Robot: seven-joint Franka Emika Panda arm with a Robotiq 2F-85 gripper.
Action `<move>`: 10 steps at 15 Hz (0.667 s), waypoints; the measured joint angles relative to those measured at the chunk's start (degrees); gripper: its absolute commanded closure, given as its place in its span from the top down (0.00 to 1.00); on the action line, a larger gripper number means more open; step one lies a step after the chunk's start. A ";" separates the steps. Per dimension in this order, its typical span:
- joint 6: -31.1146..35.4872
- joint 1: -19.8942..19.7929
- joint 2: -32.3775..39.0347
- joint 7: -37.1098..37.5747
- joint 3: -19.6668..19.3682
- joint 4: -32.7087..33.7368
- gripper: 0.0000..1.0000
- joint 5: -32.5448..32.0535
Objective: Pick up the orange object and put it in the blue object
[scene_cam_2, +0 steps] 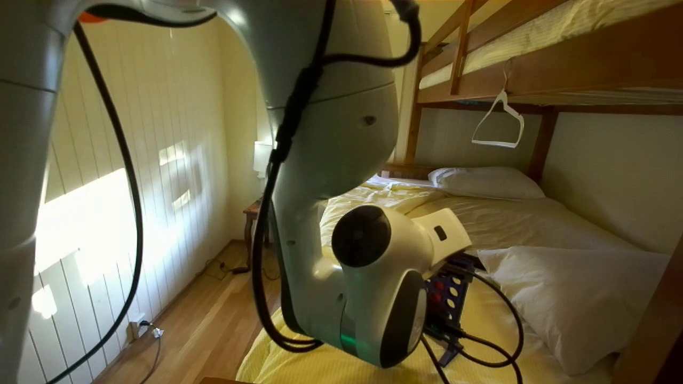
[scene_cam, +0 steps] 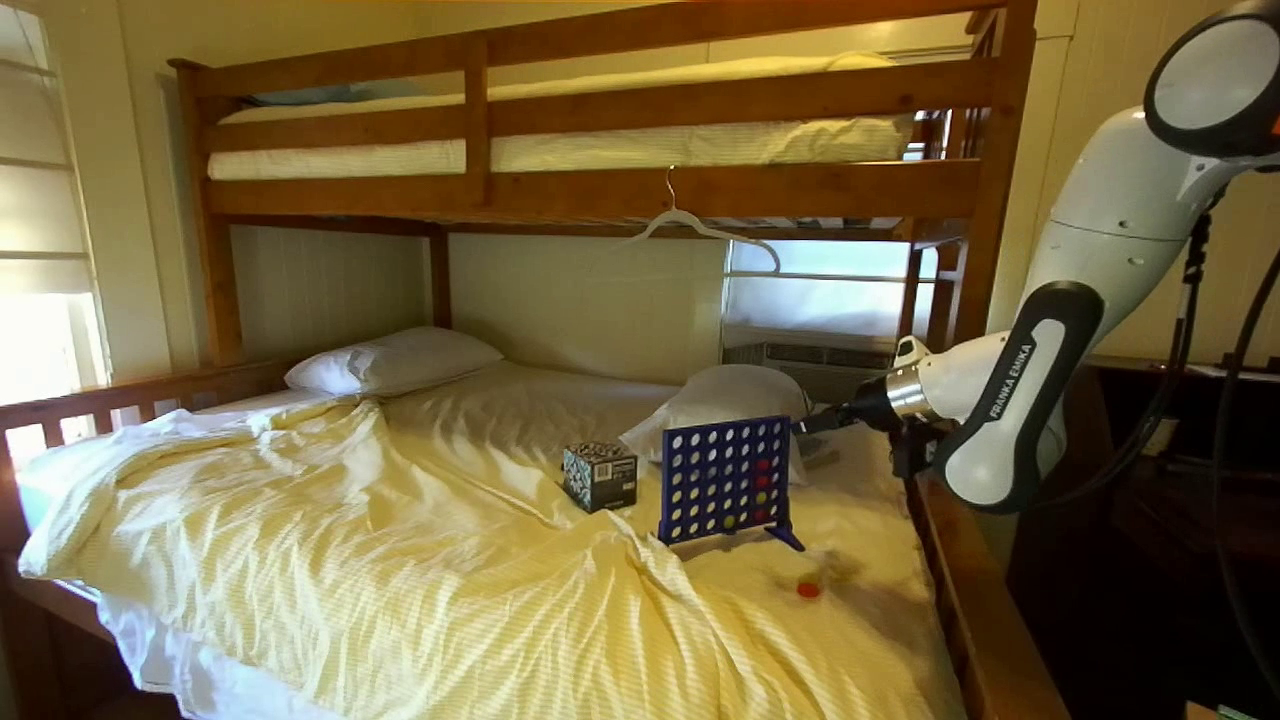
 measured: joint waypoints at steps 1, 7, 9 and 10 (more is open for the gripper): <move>-2.58 -0.34 -1.26 1.29 0.00 -0.57 1.00 -0.94; -14.26 -1.65 -7.76 6.84 -0.01 -2.42 1.00 -4.03; -16.56 -1.81 -9.17 7.37 -0.01 -2.72 1.00 -4.04; -17.54 -1.81 -9.71 7.68 -0.01 -2.75 1.00 -4.20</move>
